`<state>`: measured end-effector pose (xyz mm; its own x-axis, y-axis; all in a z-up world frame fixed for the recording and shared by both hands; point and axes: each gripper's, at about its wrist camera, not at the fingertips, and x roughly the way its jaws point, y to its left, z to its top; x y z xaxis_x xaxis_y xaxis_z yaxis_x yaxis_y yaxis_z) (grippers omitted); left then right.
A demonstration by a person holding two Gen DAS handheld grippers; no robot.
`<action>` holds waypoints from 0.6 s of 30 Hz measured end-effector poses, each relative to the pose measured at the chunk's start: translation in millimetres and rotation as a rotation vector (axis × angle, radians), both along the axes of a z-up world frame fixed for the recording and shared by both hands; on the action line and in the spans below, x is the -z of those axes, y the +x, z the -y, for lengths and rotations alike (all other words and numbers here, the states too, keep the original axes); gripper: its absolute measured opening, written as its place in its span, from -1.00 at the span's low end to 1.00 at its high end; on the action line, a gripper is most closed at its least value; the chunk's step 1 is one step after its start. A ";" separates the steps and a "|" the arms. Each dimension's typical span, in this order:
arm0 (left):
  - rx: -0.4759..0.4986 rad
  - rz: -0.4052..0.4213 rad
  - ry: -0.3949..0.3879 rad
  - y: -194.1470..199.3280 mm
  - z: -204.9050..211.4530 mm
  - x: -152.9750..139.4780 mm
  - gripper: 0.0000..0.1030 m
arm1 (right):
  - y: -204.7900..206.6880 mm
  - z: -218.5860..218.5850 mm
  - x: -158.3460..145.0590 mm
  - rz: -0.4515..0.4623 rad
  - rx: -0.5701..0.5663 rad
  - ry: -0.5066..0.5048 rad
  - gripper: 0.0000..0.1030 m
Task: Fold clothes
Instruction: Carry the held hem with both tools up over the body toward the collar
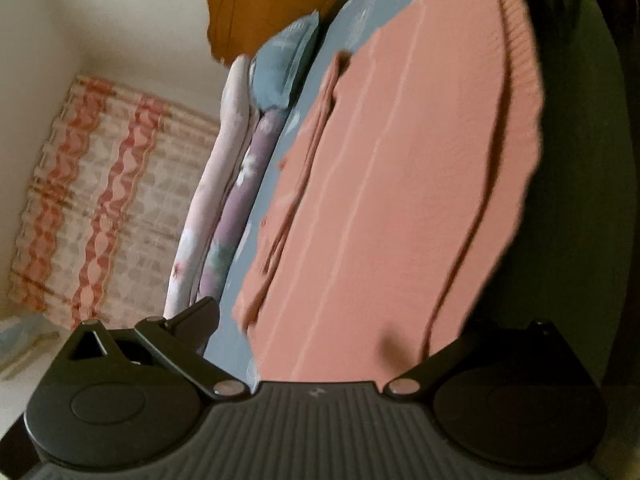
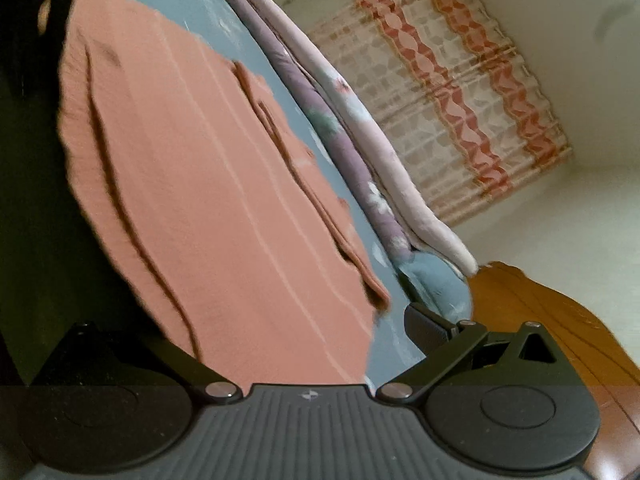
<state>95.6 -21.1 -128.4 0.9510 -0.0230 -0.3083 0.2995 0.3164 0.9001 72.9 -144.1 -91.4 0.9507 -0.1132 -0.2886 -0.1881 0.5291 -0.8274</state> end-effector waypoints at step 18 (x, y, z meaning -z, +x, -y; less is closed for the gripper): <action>-0.042 0.019 0.068 8.5 0.7 -1.6 0.99 | -0.3 -1.7 -0.2 -0.019 0.006 -0.021 1.00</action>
<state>104.1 -21.7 -126.8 0.9564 0.0375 -0.2897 0.2699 0.2659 0.9254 72.6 -142.4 -91.2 0.9443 -0.1256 -0.3043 -0.2007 0.5129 -0.8347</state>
